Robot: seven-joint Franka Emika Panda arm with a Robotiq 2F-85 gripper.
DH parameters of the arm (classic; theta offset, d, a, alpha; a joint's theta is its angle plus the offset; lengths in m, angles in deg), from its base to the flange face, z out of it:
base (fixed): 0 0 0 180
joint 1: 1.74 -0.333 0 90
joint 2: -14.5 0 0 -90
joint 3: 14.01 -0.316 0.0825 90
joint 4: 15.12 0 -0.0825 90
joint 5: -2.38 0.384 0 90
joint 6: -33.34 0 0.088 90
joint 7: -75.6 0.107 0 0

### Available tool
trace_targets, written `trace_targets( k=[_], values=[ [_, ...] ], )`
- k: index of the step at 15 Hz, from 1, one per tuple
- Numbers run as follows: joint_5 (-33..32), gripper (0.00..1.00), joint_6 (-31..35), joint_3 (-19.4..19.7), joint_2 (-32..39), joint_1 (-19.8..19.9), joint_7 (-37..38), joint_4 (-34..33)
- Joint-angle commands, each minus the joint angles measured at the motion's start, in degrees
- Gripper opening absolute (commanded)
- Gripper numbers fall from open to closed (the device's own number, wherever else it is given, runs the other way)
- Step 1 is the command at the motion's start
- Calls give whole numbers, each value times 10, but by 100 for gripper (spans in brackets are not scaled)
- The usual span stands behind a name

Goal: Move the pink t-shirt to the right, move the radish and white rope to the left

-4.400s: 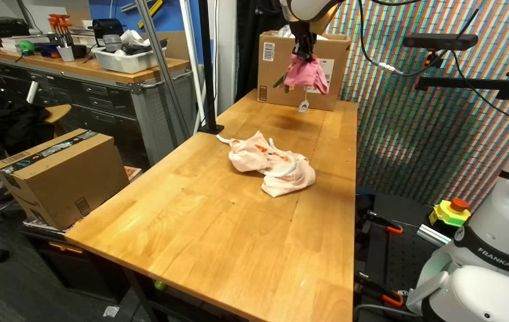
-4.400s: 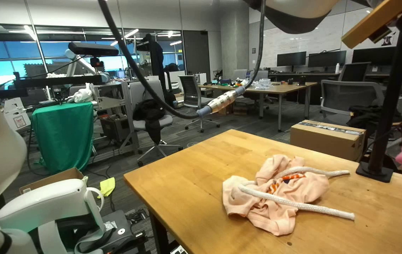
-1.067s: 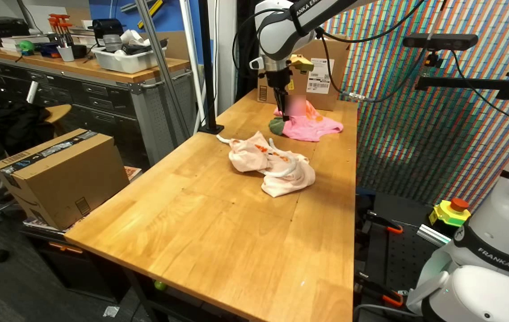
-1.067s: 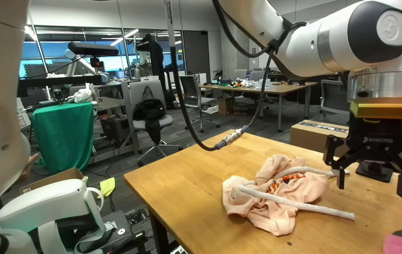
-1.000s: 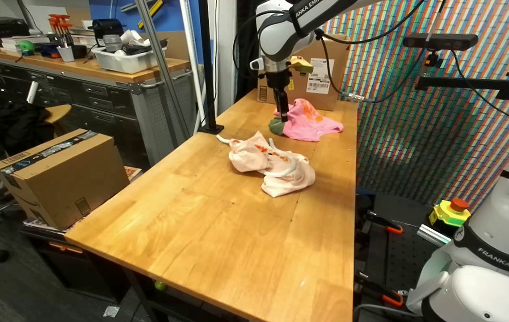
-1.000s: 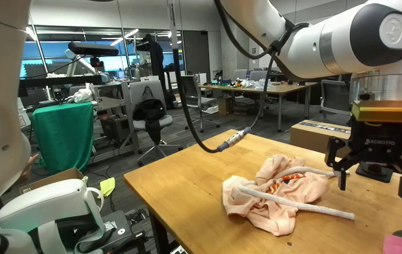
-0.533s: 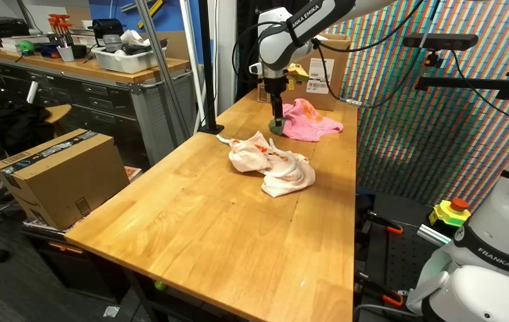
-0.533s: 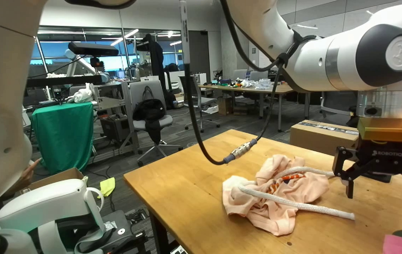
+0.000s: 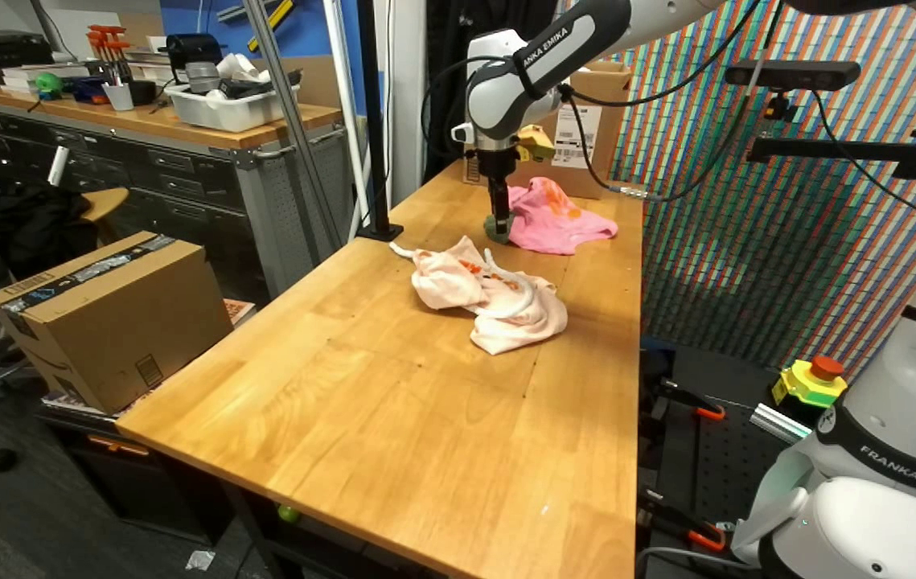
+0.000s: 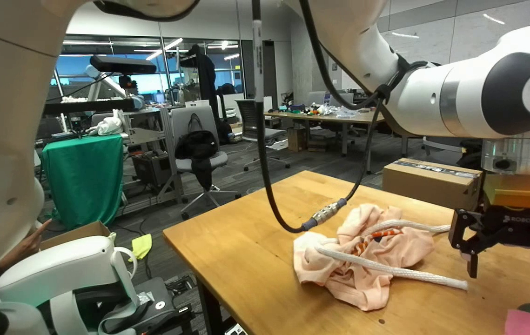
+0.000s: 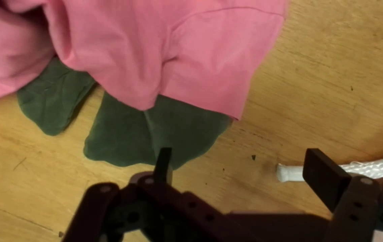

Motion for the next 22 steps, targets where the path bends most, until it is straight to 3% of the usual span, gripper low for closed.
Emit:
trace_targets(
  k=[1, 22],
  values=[
    [12, 100, 4, -3, 16, 16, -21, -26],
    [35, 100, 34, -6, 75, 32, -34, -63]
  ],
)
